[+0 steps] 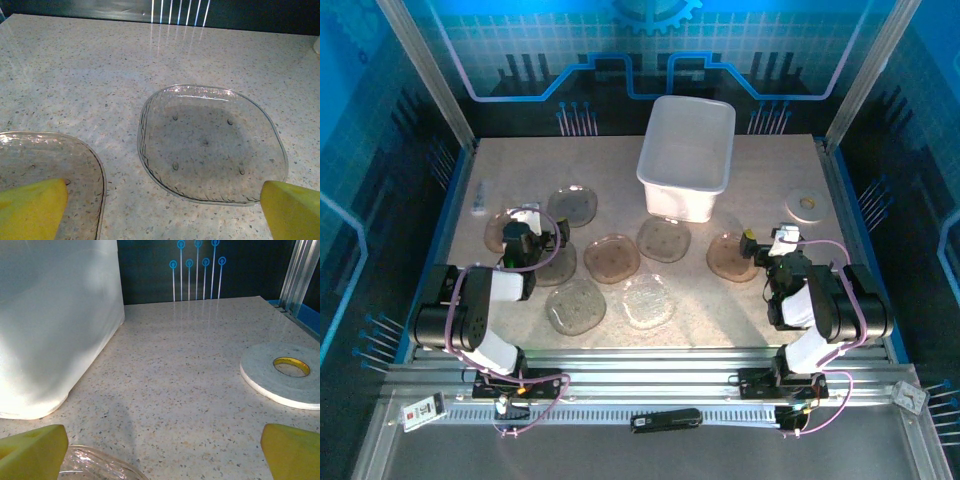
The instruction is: Place the plates into the plastic bin on the countertop
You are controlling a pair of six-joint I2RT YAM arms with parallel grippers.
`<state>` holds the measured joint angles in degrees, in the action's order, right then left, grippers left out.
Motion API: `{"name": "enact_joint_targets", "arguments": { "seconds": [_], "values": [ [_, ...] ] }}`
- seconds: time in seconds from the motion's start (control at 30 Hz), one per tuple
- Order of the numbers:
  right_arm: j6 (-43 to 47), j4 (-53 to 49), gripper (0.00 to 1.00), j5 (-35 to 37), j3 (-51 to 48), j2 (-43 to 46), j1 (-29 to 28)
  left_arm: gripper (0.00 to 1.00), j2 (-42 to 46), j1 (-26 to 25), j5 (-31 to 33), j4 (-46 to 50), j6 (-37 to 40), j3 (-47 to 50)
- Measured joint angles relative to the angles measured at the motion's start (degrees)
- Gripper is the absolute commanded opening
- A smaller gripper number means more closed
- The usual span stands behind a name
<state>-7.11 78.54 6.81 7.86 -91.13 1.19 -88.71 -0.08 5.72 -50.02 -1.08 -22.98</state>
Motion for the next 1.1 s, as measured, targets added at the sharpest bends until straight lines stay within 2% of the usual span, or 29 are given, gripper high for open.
{"name": "enact_joint_targets", "arguments": {
  "seconds": [0.5, 0.67, 0.77, 0.87, 0.97, 1.1],
  "values": [
    [0.0, 0.0, 1.00, -0.4, -0.2, 0.7, 0.0, 0.99, 1.3, 0.6, -0.7, 1.4, -0.2, 0.0],
    [-0.4, -2.9, 0.98, 0.7, -1.8, 8.6, 0.0, 0.99, 8.6, 1.5, -3.1, 9.3, -0.3, -1.1],
    [-0.4, -11.7, 0.98, 1.4, -0.7, 19.1, 0.0, 0.99, 12.6, 1.5, -4.8, 15.3, -0.5, -4.1],
    [-0.4, -23.3, 0.97, 2.6, 4.6, 28.8, 0.0, 0.99, 16.3, 1.6, -6.8, 23.3, -1.1, -9.2],
    [-0.9, -35.4, 0.93, 3.3, 12.5, 34.8, 0.0, 0.99, 18.7, 1.6, -9.3, 31.9, -2.8, -16.0],
    [-3.5, -53.6, 0.86, 2.8, 23.9, 37.9, 0.0, 0.99, 19.8, -0.1, -11.5, 42.2, -3.7, -25.3]
  ]
}}
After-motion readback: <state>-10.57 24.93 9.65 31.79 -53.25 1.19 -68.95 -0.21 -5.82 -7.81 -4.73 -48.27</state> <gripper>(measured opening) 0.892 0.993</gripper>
